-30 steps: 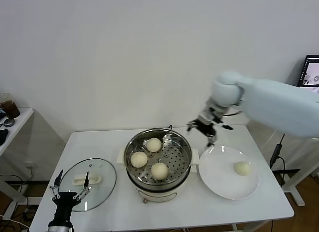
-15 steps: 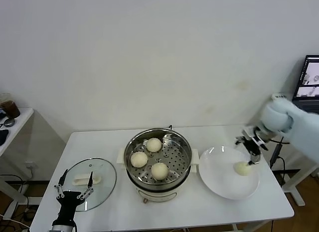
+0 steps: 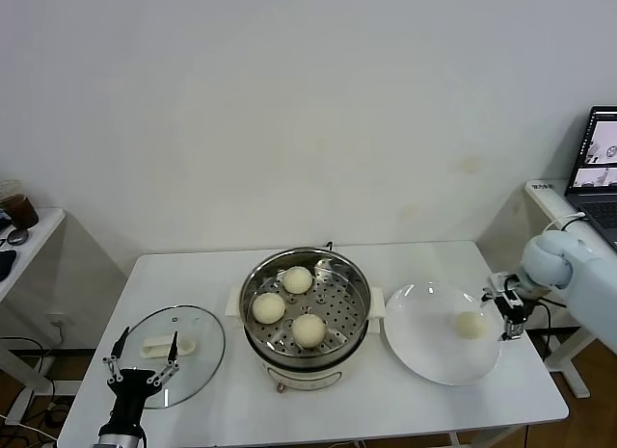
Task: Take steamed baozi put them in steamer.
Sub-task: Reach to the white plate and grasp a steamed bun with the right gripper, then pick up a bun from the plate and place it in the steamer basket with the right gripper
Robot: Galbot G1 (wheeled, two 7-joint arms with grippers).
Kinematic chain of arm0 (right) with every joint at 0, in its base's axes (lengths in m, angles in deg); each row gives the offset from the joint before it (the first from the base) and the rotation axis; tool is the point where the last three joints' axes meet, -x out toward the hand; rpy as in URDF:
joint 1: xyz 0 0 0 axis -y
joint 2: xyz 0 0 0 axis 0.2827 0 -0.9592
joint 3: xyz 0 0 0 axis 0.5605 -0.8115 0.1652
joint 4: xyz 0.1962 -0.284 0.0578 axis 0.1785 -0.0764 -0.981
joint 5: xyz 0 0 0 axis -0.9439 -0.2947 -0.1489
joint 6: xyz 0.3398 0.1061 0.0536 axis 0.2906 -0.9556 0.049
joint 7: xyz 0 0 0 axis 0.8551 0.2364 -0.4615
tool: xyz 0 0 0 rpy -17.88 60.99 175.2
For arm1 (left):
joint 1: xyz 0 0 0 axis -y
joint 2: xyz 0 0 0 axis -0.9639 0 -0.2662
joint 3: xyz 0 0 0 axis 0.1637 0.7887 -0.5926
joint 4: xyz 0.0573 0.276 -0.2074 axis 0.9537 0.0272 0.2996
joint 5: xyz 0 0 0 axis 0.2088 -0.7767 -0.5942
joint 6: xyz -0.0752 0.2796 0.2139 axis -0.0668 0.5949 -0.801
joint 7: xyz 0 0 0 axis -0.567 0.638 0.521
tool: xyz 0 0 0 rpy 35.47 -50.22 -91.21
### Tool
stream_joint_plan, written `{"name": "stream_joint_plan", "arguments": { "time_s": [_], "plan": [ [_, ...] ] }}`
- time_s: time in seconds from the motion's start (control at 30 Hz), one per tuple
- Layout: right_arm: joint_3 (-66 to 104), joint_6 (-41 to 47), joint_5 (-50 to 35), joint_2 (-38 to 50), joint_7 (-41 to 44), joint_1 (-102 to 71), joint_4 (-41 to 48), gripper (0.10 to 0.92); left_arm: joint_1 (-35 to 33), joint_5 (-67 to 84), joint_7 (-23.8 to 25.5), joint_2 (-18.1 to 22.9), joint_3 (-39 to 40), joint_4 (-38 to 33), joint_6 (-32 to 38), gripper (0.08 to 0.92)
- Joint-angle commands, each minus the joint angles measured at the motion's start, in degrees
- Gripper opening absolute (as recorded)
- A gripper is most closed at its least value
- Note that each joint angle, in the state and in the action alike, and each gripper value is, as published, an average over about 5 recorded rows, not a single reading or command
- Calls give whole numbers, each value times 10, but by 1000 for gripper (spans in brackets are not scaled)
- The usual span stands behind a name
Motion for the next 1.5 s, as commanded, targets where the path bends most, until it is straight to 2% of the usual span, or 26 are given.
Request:
{"name": "stream_joint_plan", "arguments": {
  "time_s": [0.03, 0.5, 0.63, 0.87, 1.0, 1.27, 1.37, 1.5],
  "plan": [
    [53, -10, 47, -72, -29, -49, 84, 823, -1, 0, 0, 0, -2, 0, 0, 823],
    [53, -11, 68, -111, -40, -50, 113, 803, -2, 3, -1, 2, -11, 1, 0, 823],
    [54, -7, 70, -112, -39, -51, 110, 738, -2, 3, -1, 3, -11, 0, 0, 823],
    [43, 6, 49, -92, -30, -35, 82, 567, -5, 5, -1, 3, -14, -3, 0, 823],
    [-2, 26, -4, -57, -21, 10, 29, 529, -5, 6, -1, 3, -14, -4, 0, 823],
    [-179, 95, -170, 17, -24, 242, -112, 536, -1, 11, 1, 1, -12, -9, -5, 823],
    [-281, 129, -259, 10, -40, 370, -159, 541, 1, 14, 1, -3, -11, -6, -6, 823],
    [-357, 191, -367, -39, -70, 476, -206, 543, 4, 15, 1, -5, -5, -2, -6, 823]
  ]
}}
